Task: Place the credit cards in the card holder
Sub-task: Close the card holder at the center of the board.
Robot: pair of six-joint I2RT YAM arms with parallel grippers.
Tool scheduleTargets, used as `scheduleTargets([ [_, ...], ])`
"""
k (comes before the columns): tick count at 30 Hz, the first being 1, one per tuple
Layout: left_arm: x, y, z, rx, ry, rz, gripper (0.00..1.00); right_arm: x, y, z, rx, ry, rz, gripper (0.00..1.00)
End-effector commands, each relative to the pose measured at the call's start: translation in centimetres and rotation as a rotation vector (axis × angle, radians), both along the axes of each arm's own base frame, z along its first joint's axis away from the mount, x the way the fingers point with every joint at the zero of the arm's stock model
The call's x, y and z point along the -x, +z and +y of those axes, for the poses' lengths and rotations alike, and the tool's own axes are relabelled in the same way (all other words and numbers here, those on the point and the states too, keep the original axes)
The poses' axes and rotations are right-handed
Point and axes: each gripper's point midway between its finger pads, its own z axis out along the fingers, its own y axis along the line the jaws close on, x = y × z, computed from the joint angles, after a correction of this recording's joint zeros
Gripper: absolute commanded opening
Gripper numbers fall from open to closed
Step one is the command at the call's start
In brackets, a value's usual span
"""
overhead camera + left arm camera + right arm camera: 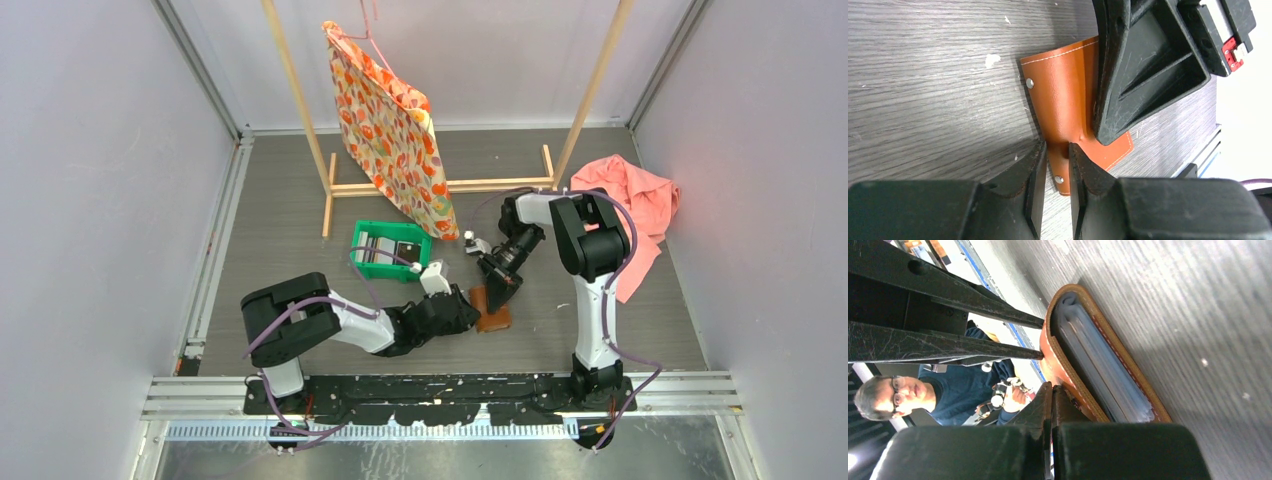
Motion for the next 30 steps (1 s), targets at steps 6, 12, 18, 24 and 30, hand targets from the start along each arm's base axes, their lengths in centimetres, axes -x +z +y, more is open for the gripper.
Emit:
scheduleTargets([
  [6, 1.3, -0.6, 1.3, -0.084, -0.077, -0.012, 0.24, -3.0, -3.3, -1.6, 0.106, 0.049, -0.159, 0.01],
  [12, 1.8, 1.2, 0.8, -0.024, -0.138, -0.068, 0.24, -3.4, -1.6, -0.6, 0.006, 0.070, -0.183, 0.07],
  [18, 2.3, 3.5, 0.8, 0.004, -0.207, -0.140, 0.26, -2.8, 5.4, 1.9, -0.215, 0.148, -0.297, 0.28],
  [24, 2.7, 5.4, 2.1, -0.005, -0.237, -0.211, 0.29, -0.5, 11.1, 2.3, -0.377, 0.226, -0.397, 0.37],
  [30, 2.2, 5.8, 3.2, -0.035, -0.218, -0.260, 0.36, -3.7, 8.6, -0.6, -0.047, 0.081, -0.784, 0.40],
])
